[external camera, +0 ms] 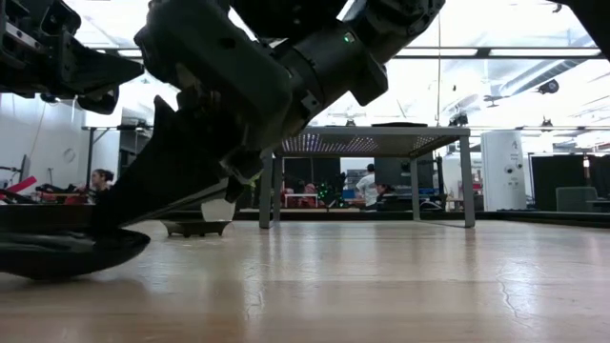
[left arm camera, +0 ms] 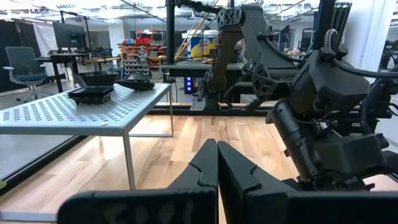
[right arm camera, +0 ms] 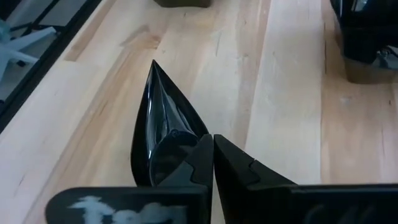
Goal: Pick & Place Mini shaped plates
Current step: Stack the drop shaped plate on top of the other drop shaped plate on the shelf
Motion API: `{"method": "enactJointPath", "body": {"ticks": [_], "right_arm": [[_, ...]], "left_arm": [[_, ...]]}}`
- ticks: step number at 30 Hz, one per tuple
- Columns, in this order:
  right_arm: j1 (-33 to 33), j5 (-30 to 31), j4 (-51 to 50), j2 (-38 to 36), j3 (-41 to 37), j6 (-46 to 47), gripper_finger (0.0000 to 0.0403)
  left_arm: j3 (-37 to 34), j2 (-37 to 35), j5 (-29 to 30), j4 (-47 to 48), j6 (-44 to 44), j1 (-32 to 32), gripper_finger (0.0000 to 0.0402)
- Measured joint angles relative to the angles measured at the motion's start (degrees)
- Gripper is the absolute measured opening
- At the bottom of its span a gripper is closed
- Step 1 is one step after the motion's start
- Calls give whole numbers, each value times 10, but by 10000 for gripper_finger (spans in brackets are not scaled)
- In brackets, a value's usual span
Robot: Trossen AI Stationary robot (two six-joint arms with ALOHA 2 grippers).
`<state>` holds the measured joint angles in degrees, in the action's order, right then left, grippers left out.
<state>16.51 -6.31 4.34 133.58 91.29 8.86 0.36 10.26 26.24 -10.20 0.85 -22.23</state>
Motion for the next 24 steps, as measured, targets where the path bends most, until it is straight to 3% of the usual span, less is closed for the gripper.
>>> {"method": "enactJointPath", "body": {"ticks": [10,24], "right_arm": [[0,-1,-46,-45,0,14,8],[-8,3,-111,-172,-42,-7,8]], "left_arm": [[0,0,0,0,0,0,0],[0,0,0,0,0,0,0]]}}
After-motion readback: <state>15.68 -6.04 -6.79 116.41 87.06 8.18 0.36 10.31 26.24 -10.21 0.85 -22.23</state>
